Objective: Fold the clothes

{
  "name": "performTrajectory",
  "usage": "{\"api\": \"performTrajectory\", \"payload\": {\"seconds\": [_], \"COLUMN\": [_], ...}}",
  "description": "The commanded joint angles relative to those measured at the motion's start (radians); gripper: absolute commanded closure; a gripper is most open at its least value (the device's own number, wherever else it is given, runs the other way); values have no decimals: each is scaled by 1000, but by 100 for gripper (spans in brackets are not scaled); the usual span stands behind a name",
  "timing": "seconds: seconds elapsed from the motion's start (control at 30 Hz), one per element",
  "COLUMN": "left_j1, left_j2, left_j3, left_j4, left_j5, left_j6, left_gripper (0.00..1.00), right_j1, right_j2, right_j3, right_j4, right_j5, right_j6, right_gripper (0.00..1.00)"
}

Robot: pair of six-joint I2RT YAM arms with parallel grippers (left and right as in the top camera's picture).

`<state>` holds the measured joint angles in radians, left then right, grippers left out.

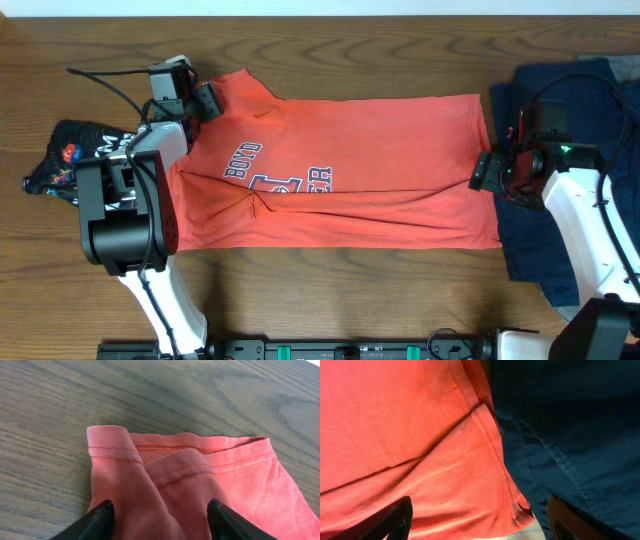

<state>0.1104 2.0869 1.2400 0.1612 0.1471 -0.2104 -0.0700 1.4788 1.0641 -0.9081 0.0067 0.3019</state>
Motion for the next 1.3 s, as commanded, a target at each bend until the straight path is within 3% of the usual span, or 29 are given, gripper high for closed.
{"api": "performTrajectory", "payload": {"seconds": [0.0, 0.1, 0.23, 0.43, 0.6, 0.77, 0.93, 1.13, 1.27], "left_j1": [1, 0, 0, 2, 2, 2, 2, 2, 2], "left_j2": [6, 6, 6, -45, -166, -270, -303, -303, -303], "left_j3": [13, 13, 13, 13, 13, 13, 13, 13, 13], "left_j4": [-3, -3, -3, -22, -158, -298, -412, -524, -573], "left_j5": [-29, -28, -18, 192, 212, 212, 212, 212, 212], "left_j6": [8, 7, 8, -6, -27, -27, -27, -27, -27], "left_gripper": [49, 78, 93, 94, 94, 94, 94, 94, 94], "right_j1": [-5, -5, -5, -5, -5, -5, -5, -5, -5], "right_j2": [-6, -6, -6, -6, 6, 63, 167, 320, 424], "right_j3": [8, 8, 8, 8, 11, 40, 82, 93, 94], "right_j4": [-1, 0, 0, 24, 101, 234, 420, 754, 915], "right_j5": [-4, -5, -5, -27, -52, -60, -59, -60, -61], "right_j6": [-3, -3, -3, -3, -36, -119, -142, -169, -169], "right_gripper": [16, 16, 16, 21, 28, 26, 20, 26, 15]}}
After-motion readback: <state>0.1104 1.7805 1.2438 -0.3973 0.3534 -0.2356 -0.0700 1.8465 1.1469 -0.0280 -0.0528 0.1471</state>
